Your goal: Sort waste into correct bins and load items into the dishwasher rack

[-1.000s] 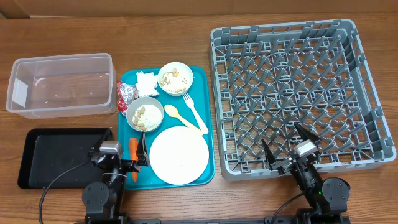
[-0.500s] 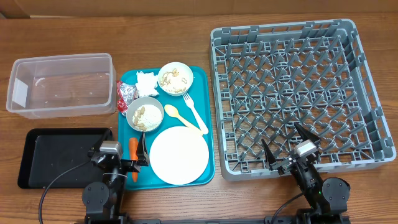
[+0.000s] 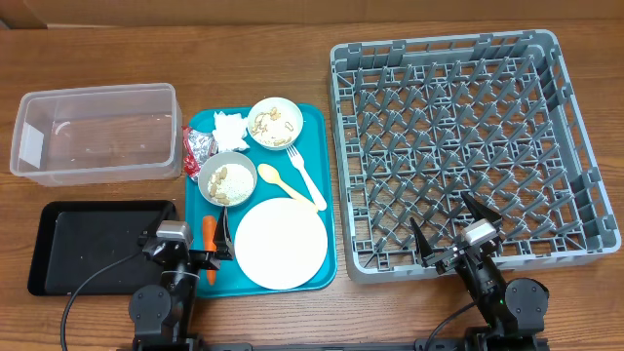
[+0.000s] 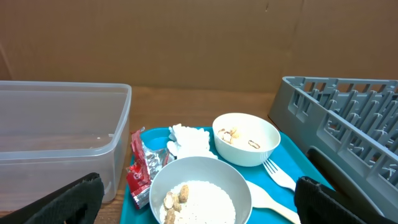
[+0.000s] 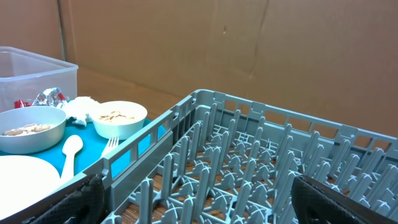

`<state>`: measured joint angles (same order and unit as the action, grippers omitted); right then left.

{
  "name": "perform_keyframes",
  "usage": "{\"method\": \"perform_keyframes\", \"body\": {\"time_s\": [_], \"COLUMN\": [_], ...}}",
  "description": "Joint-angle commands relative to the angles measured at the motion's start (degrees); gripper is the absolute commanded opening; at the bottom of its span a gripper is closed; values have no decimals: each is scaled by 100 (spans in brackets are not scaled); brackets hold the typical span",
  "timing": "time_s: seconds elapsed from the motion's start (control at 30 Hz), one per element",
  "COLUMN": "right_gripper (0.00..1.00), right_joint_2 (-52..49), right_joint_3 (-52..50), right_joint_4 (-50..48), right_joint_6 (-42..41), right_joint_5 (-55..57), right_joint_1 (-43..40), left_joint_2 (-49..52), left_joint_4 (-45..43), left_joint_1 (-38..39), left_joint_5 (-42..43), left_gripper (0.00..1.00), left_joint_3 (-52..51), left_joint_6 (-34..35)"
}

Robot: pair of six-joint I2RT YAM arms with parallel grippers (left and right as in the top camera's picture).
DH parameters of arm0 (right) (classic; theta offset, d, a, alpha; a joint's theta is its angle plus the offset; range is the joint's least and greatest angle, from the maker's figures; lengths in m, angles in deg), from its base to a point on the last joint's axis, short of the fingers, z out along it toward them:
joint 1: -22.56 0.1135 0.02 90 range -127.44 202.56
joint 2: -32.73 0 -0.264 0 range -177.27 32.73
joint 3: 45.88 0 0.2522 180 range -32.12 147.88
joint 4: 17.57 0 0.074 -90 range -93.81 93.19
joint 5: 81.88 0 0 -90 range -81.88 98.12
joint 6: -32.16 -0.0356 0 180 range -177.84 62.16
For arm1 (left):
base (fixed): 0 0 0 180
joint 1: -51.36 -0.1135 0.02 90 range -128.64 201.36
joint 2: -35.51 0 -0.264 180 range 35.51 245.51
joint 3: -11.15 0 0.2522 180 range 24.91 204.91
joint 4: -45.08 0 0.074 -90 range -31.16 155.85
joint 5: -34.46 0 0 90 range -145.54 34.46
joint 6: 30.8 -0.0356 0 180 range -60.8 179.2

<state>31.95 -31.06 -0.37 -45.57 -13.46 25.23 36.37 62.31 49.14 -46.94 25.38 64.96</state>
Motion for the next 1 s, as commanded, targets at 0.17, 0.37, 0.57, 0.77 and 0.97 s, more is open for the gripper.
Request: {"method": "perform_keyframes", "body": {"time_s": [0.17,0.37,0.57,0.77,0.97], "right_gripper": [100,100,100,100,100], "right_joint_2": [61,61,-52,-1569,-3718], "right_joint_3": [-61,24,1078,3088,5449], "right_joint_4": [-39,-258,1062,2787,4540], "right_joint_6": [-39,-330,-2247,-2280,-2271], "right_joint_5": [48,-459,208,249,205], "right_joint_1": [22,22,22,22,22], "left_joint_2": [-50,-50,-50,-50,-50], "left_joint_4": [13,13,13,13,13], "left_joint_1": [33,33,33,33,33], "left_joint_5": [22,22,22,24,22], "left_gripper": [100,100,100,100,100], "left_joint_3": [-17,-20,-17,-20,-17], "left_joint_6": [-22,-22,-22,-22,-22]}}
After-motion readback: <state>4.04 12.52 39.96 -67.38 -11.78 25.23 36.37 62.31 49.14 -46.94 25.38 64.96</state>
